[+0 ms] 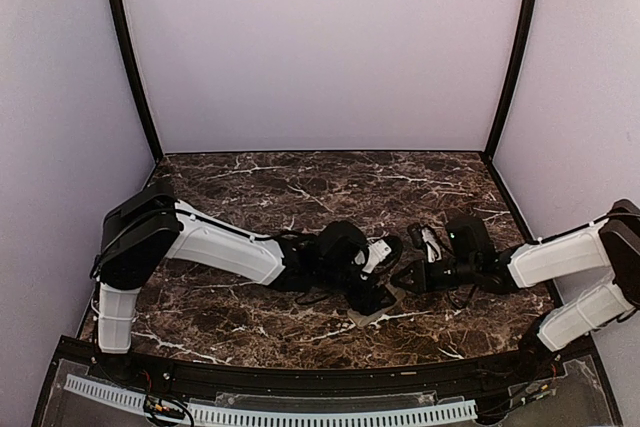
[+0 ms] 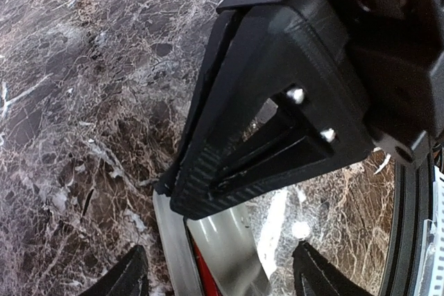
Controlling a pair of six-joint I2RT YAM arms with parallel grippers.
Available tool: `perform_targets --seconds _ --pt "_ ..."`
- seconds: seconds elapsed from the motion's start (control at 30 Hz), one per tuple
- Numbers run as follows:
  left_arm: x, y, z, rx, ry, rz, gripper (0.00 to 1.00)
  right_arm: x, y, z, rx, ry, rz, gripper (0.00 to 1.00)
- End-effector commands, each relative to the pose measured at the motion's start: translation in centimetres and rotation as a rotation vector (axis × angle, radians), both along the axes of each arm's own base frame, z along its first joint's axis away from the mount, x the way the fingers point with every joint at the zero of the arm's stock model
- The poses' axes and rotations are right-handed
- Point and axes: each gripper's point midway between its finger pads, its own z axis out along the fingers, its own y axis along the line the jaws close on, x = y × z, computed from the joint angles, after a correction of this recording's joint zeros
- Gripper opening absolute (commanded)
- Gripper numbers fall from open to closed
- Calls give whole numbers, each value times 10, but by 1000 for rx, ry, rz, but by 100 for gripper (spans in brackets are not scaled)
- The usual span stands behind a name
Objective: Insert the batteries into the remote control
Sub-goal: Adjust the battery cover on the remote control without the battery cover.
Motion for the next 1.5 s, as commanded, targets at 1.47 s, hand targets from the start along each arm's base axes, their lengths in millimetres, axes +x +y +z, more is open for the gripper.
perform_targets --seconds 1.47 --pt "-14 5 -7 62 -28 -127 65 -5 -15 5 -96 4 -19 26"
